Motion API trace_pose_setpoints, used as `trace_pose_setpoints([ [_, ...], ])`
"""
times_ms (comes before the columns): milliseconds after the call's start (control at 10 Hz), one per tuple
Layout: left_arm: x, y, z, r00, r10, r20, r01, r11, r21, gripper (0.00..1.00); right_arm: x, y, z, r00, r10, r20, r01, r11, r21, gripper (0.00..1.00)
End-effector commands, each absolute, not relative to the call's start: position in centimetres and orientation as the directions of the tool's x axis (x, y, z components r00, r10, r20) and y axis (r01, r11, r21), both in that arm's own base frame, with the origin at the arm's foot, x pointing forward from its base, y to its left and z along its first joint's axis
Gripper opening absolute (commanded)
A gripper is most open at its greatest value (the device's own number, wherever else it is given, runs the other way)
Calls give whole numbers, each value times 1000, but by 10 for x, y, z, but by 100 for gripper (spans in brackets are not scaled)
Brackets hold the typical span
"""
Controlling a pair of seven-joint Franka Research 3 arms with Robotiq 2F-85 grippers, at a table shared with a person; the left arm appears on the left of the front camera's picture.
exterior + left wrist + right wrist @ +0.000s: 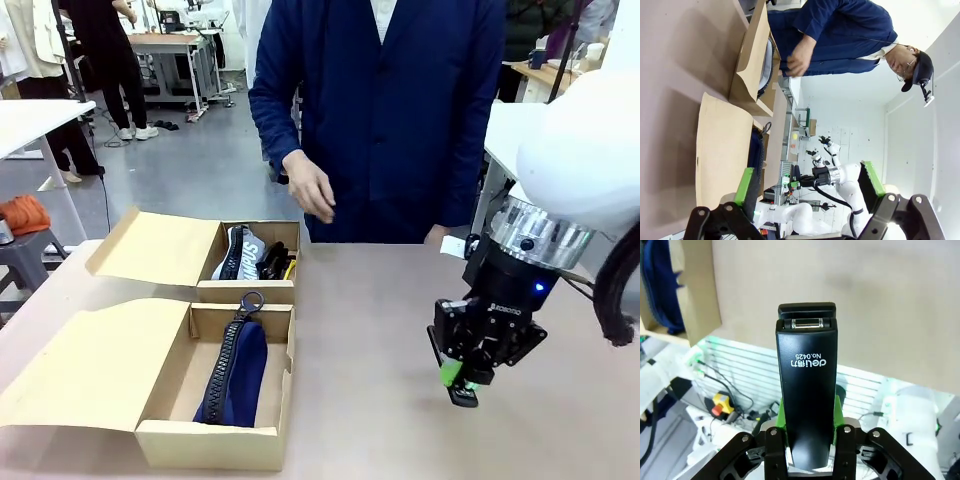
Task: Place items inside the box.
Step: Pick up a Pencil pouch or Stapler and place it inside the Mailer Box closest to the robot.
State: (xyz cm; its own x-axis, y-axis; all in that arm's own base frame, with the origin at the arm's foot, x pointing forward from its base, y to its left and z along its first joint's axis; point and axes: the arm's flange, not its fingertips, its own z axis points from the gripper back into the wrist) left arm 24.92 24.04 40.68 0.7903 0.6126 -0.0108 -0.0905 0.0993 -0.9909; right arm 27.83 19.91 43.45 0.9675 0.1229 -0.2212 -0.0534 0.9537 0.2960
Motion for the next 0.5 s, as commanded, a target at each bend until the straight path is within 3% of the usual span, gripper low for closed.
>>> trace_pose_setpoints([
  [0,247,237,407,792,610,7,-67,98,-993,100,289,194,429,974,94,-208,-25,950,312,16],
  [100,247,237,407,792,610,7,-67,98,-993,100,278,199,434,967,123,-221,-53,954,296,37],
  [200,247,237,407,792,610,7,-67,98,-993,100,280,250,445,952,269,-149,-223,938,266,37],
  [300,247,237,407,792,610,7,-67,98,-993,100,281,297,460,940,330,-86,-303,924,235,37],
  [400,247,237,407,792,610,7,-67,98,-993,100,285,345,466,936,331,-121,-299,927,226,37],
])
